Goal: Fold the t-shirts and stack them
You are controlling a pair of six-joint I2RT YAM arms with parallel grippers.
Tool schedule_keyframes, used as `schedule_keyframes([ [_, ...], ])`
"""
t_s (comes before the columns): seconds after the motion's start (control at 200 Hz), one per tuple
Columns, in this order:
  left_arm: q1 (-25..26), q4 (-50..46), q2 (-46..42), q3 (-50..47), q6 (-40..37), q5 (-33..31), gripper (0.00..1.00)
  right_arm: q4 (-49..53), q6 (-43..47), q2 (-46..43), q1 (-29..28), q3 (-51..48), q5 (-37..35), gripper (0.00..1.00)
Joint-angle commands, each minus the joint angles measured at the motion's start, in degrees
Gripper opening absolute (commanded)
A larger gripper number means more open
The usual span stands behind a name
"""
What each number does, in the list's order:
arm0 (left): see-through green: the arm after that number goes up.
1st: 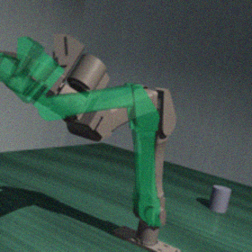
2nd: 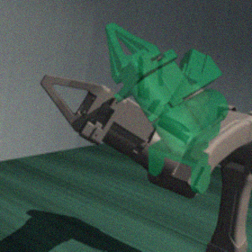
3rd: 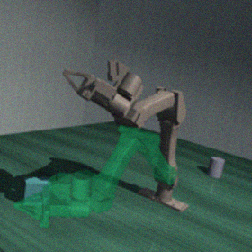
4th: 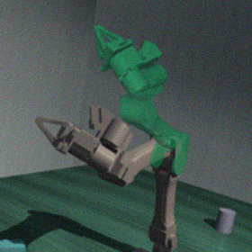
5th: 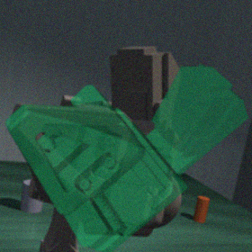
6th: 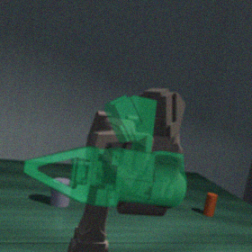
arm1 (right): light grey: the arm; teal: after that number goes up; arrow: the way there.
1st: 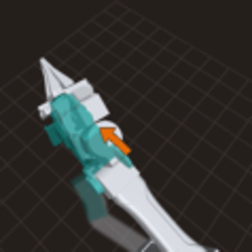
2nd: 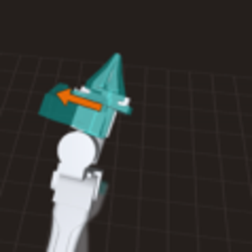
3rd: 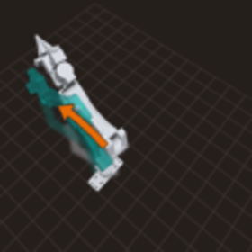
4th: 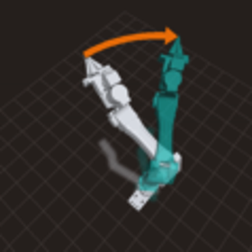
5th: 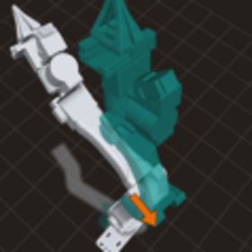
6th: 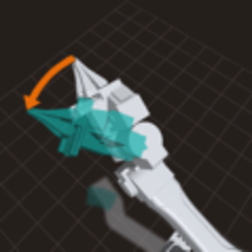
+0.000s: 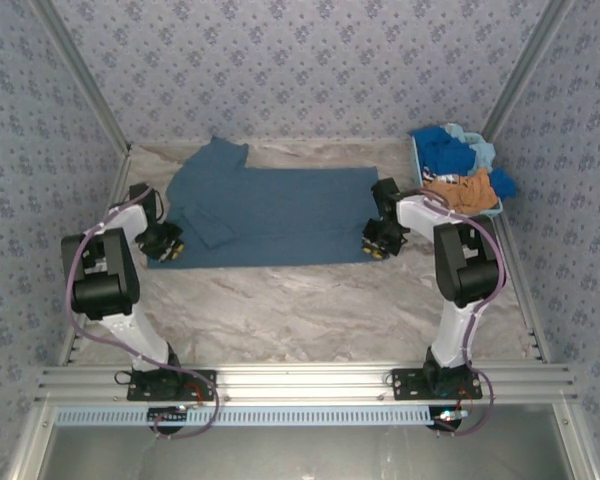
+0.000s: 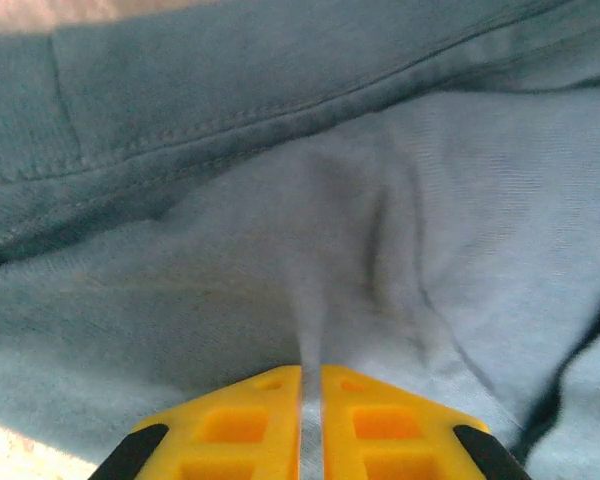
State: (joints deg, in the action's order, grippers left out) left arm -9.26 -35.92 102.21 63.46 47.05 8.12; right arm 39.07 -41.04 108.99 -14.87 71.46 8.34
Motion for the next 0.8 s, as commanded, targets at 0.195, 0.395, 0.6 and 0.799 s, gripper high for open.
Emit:
schedule_keyframes([
  [0.195,0.9,-5.2,-14.1,-17.3,8.2,-4.7,0.14,10.0,2.0,-6.5,0.9,-9.9,-4.4,0.24],
  [0.395,2.8,-6.2,-26.4,-19.1,8.7,-2.1,0.26,7.5,1.8,-17.1,-2.5,-13.8,-4.2,0.37],
  [0.6,12.4,0.9,-27.4,-20.3,19.2,5.4,0.42,-0.6,3.1,-21.8,-7.5,-13.3,0.5,0.51],
  [0.799,15.6,9.2,-22.8,-21.1,23.4,5.6,0.45,-5.8,3.0,-20.3,-8.3,-11.9,6.2,0.53],
])
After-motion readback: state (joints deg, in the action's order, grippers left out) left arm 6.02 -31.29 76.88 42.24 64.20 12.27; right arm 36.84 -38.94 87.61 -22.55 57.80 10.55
